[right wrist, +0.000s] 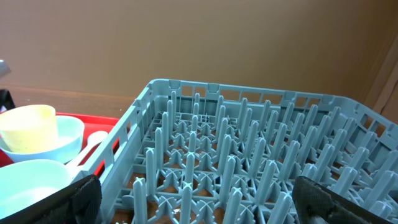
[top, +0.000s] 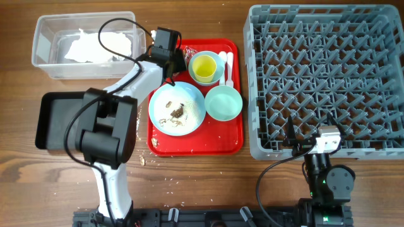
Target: Sort waste into correct bins and load items into the dishwasher rack
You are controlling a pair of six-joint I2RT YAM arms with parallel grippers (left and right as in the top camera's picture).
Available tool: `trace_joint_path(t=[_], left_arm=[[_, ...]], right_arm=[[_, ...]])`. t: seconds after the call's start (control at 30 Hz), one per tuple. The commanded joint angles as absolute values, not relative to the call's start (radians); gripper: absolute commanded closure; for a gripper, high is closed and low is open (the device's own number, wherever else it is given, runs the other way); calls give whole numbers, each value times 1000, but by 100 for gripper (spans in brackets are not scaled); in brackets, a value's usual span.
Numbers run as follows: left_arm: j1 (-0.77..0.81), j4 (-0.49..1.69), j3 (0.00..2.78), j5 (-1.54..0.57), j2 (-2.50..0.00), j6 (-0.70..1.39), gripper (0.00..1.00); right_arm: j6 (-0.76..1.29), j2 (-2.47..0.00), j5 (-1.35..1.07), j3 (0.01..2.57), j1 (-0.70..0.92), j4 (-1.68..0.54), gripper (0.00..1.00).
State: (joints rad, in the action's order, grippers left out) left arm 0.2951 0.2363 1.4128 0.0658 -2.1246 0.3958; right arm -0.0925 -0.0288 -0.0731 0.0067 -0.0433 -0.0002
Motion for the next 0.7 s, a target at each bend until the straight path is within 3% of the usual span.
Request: trace_joint_path(t=[0.0, 0.37, 0.43, 0.47, 0.53, 0.67], left_arm=[[293, 175, 1412, 91, -2162, 333, 48], [298, 130, 1412, 34, -2247, 239, 51], [299, 134, 1412, 35, -2259, 239, 66], [299, 138, 1412, 35, -2259, 239, 81], [299, 138, 1412, 35, -2259, 239, 96], [299, 138, 1412, 35, -2247, 239, 96]], right_arm=[[-103, -31, -60, 5, -48, 2, 0], [-103, -31, -60, 5, -48, 2, 0], [-103, -31, -60, 5, -48, 2, 0], [-103, -31, -60, 5, -48, 2, 0], [-103, -31, -60, 5, -48, 2, 0], [-103, -31, -60, 5, -48, 2, 0]])
